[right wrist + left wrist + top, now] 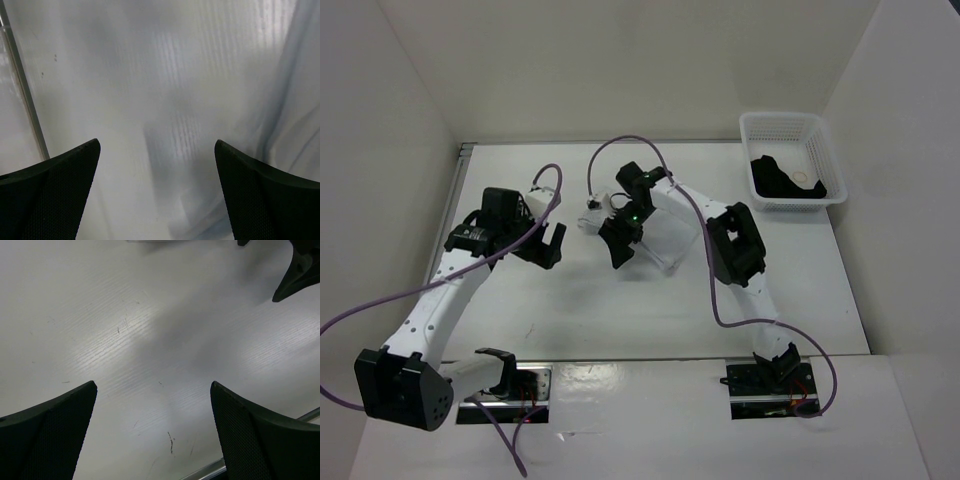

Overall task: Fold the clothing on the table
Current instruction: Fold the skirt

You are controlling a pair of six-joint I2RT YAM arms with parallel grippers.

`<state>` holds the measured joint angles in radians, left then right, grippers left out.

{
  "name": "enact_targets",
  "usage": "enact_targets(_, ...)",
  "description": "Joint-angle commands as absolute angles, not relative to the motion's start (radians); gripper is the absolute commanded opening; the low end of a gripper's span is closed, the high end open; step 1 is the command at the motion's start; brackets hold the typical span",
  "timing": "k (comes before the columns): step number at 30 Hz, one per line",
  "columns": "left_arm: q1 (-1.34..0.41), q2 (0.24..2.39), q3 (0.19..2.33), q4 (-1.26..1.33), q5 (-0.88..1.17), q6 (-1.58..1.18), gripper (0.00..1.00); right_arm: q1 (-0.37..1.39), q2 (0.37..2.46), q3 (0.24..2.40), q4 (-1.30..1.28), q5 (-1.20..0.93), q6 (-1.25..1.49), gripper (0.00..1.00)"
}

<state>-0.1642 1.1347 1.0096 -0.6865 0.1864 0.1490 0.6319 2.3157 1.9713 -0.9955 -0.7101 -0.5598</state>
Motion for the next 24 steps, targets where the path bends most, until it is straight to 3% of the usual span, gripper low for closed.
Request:
enact_targets(1,-0.161,1.097,1.008,-0.669,0.186,0.127,1.0,0.655,2.341,2.031,-1.058,-0.735,-0.598,0.99)
enact_targets(14,-0.161,1.055,0.999,-0.65,0.176,0.118,1.0,0.676,2.172,2.115,-1.265,-0.749,-0.738,0.99)
enact_targets(19,-0.161,1.055,0.999,-0.65,0.166,0.118,1.0,0.676,2.079,2.036,-1.295,-0.726,-0.769,0.99)
enact_targets(24,-0.161,1.045,0.999,-0.641,0.134,0.098,1.0,0.676,1.973,1.901,-1.055,-0.599,-0.52,0.99)
